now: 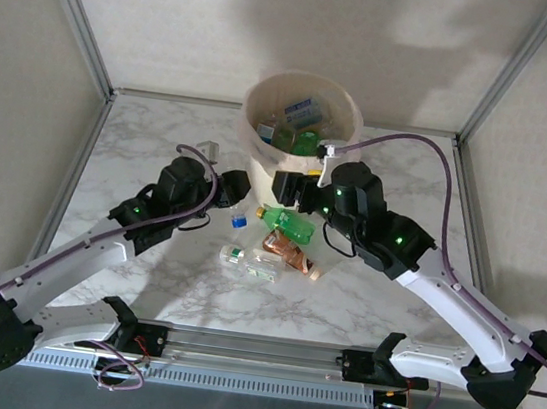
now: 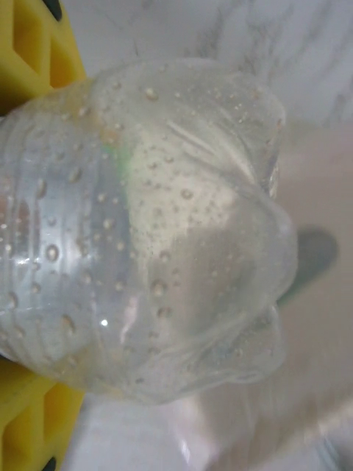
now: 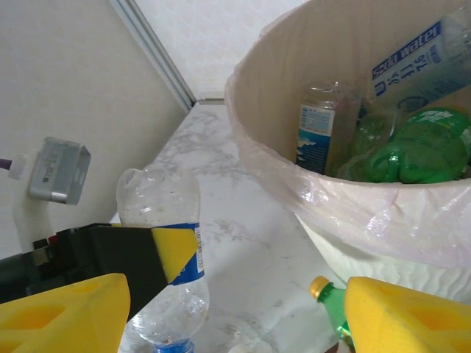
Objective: Put the plastic bottles in the bin
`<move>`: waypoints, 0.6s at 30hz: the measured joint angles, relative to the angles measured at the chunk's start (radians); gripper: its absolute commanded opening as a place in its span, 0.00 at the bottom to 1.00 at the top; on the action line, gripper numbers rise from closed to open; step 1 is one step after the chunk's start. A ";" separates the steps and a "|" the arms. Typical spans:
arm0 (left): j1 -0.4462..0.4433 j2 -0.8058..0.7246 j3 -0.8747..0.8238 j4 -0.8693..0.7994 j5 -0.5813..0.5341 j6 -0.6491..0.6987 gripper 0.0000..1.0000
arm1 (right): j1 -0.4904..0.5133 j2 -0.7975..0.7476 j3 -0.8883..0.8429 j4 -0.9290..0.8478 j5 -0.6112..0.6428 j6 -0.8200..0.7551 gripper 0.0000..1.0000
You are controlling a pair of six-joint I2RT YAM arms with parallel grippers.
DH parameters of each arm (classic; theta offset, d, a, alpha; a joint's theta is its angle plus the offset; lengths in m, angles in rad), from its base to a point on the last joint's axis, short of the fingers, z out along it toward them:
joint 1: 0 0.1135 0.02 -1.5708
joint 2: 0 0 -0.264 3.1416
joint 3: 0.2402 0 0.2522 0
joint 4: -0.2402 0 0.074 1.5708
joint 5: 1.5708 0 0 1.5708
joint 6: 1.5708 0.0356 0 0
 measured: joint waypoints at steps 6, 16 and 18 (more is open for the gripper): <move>0.000 -0.008 0.019 0.027 0.086 0.065 0.58 | -0.027 -0.039 0.002 0.018 -0.064 0.018 0.78; 0.021 0.151 0.407 -0.072 0.034 0.132 0.54 | -0.061 -0.084 0.002 0.013 -0.014 0.045 0.78; 0.040 0.214 0.507 -0.079 0.026 0.111 0.53 | -0.065 -0.089 0.001 0.010 -0.006 0.052 0.78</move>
